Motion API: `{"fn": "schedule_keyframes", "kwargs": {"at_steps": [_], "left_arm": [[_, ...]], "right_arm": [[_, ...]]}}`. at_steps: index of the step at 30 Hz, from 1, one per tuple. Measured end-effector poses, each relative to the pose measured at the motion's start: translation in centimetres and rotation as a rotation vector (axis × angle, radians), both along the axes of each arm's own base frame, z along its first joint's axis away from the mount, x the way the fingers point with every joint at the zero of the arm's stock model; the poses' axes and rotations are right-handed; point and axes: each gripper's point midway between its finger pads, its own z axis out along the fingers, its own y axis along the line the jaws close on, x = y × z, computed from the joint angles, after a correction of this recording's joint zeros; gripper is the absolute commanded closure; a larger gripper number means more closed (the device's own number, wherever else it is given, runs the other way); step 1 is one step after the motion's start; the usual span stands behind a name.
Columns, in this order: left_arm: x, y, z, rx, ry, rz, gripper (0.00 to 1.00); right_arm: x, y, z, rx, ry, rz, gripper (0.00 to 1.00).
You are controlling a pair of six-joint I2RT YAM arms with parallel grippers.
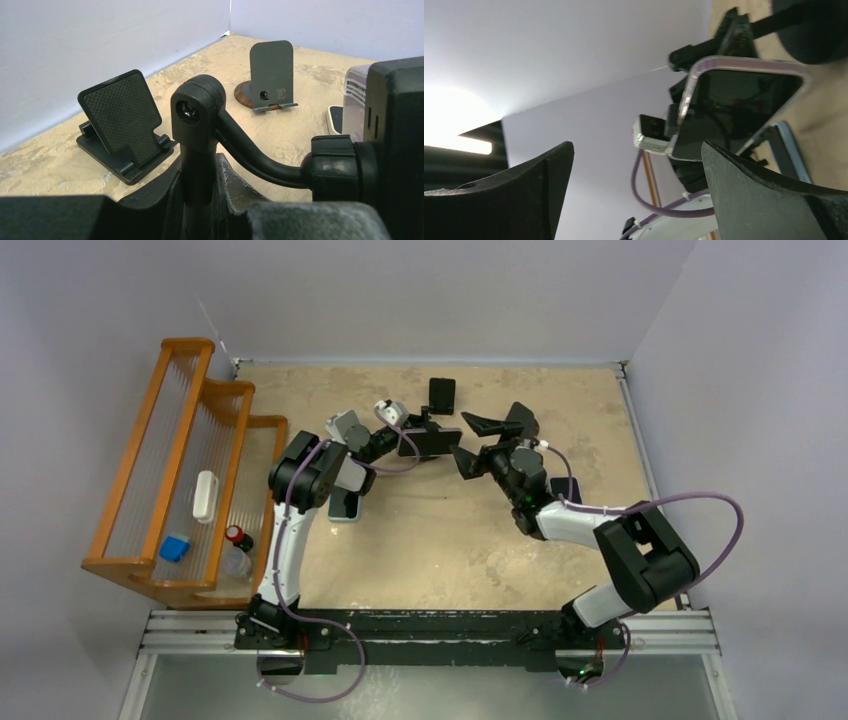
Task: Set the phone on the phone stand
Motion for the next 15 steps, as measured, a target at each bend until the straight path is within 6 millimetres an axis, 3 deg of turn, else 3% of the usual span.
{"fn": "schedule_keyframes", "kwargs": {"at_steps": [15], "left_arm": [[0.0, 0.0, 0.0, 0.011, -0.018, 0.003, 1.00]], "right_arm": [[0.5, 1.8, -7.3, -0.140, 0.261, 0.057, 0.01]]}}
